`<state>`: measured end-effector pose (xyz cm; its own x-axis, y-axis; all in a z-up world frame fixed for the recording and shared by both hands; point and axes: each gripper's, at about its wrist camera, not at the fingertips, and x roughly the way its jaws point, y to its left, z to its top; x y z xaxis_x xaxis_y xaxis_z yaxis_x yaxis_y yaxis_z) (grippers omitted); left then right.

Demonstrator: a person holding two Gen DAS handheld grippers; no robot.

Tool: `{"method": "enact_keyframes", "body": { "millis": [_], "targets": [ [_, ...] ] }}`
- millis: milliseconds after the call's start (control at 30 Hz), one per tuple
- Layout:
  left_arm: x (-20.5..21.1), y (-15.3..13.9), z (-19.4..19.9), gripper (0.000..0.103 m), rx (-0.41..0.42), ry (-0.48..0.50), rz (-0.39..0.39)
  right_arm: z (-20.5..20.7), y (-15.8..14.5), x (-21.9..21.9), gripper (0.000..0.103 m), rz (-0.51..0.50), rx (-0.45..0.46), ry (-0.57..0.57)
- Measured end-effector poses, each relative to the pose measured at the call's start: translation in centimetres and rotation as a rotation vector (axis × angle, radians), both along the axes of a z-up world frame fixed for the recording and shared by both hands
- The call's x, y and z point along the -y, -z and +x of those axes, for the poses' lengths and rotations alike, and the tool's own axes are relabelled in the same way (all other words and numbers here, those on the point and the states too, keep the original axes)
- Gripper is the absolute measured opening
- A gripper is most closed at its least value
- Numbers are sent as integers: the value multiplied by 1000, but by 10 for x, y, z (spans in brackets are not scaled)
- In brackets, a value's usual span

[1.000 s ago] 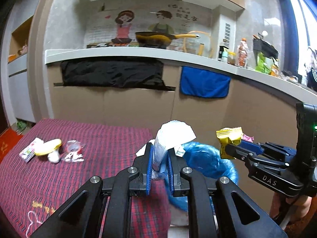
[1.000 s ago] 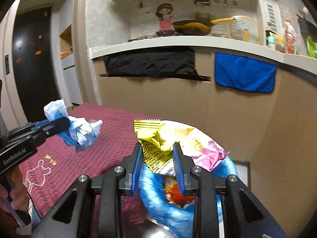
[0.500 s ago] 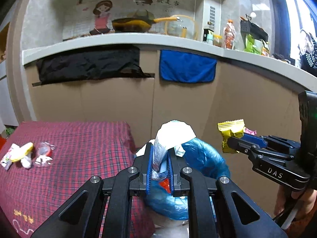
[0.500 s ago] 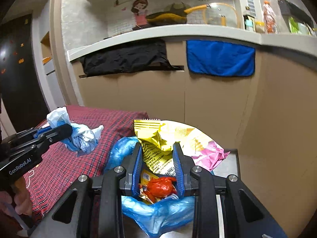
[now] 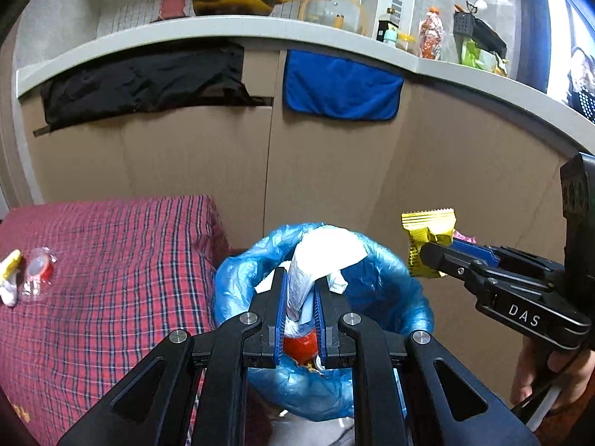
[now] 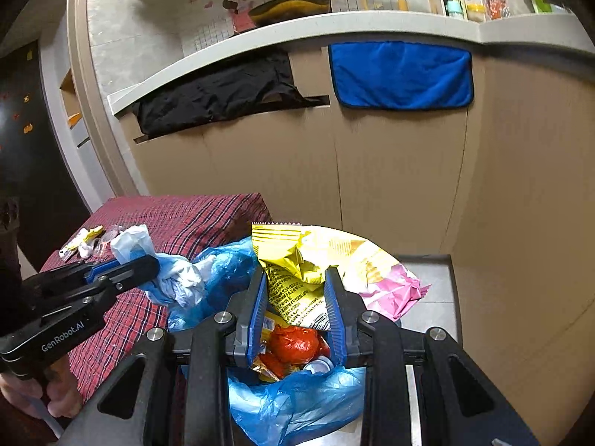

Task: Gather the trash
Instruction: 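Open both grippers over the blue bin to drop the chip bag and tissue, then grasp the yellow-rimmed round lid with the right gripper while the left gripper reaches the tissue box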

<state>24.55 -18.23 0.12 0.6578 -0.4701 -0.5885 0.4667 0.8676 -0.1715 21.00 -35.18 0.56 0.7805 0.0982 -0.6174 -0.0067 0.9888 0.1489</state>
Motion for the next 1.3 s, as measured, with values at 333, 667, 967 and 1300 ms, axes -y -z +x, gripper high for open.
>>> {"method": "enact_keyframes", "body": {
  "millis": [333, 667, 967, 1300],
  "targets": [
    [3, 18, 24, 14, -82, 3, -26, 19, 17, 3, 28, 21, -45, -9],
    [-16, 23, 50, 33, -192, -7, -186, 24, 18, 4, 38, 45, -35, -16],
    [-51, -2, 39, 41, -126, -52, -248, 19, 8, -11, 39, 23, -56, -21],
    [-147, -9, 21, 41, -57, -219, -167, 10, -30, -56, 39, -42, -12, -57]
  ]
}}
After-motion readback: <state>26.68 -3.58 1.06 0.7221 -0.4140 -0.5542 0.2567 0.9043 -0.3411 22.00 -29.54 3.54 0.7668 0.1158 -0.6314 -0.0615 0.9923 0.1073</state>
